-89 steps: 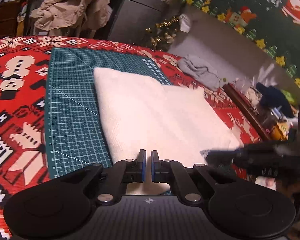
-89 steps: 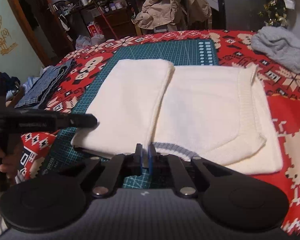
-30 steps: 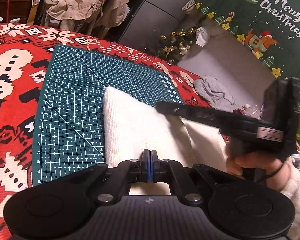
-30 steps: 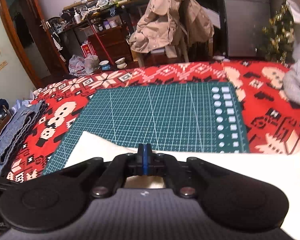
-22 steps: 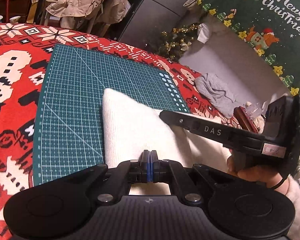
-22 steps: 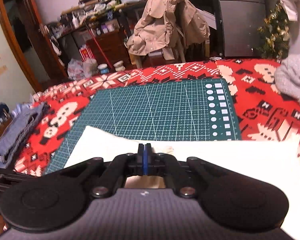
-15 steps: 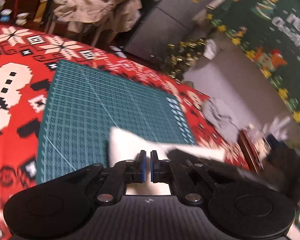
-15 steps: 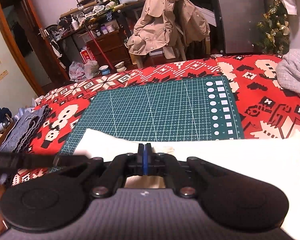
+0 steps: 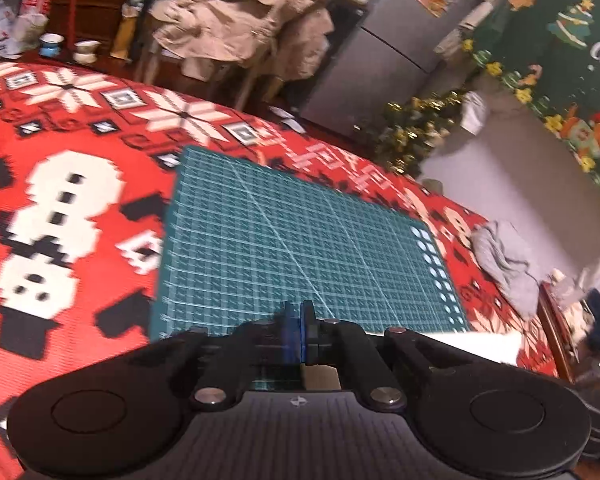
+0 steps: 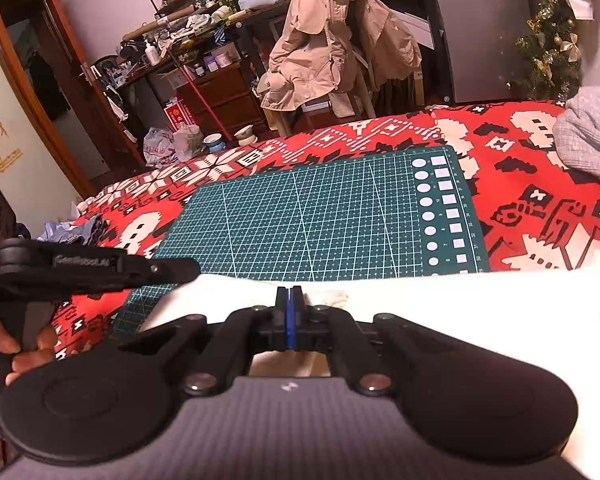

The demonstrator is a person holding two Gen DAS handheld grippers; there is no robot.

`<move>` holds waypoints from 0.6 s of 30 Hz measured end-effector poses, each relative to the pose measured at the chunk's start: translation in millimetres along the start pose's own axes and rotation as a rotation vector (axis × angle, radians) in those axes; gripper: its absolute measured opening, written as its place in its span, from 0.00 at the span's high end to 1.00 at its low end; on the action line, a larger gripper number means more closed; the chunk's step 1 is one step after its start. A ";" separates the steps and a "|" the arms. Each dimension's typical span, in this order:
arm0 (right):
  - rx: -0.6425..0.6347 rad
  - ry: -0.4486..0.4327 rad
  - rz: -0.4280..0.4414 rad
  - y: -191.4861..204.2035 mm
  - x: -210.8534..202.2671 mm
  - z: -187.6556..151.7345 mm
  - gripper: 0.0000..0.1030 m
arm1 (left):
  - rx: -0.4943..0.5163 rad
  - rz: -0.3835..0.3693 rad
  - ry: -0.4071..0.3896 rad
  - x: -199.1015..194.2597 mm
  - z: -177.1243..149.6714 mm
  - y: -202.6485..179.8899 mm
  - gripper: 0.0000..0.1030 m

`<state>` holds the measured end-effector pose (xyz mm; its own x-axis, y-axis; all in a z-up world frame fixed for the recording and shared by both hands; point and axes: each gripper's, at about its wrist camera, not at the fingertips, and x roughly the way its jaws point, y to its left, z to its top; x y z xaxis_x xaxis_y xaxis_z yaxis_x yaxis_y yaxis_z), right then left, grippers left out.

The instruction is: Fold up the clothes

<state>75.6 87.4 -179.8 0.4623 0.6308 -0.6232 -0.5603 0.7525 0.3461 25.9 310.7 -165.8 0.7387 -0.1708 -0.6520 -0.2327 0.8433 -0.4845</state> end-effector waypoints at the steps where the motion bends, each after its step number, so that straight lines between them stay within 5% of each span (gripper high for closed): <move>1: 0.002 0.000 0.000 0.2 -0.8 0.3 1.00 | -0.024 -0.029 -0.006 -6.1 -0.9 3.1 0.97; 11: -0.089 0.014 0.089 42.4 -47.5 -19.8 0.98 | 0.009 -0.237 0.065 -59.4 -61.1 -21.1 0.96; 18: -0.178 0.074 0.058 61.3 -55.1 -56.6 0.98 | 0.030 -0.194 0.097 -63.1 -93.4 -16.6 0.98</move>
<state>-23.2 88.1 -163.9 0.3776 0.6511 -0.6584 -0.7001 0.6661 0.2573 -75.9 259.8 -171.1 0.7034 -0.3783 -0.6018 -0.0722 0.8042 -0.5899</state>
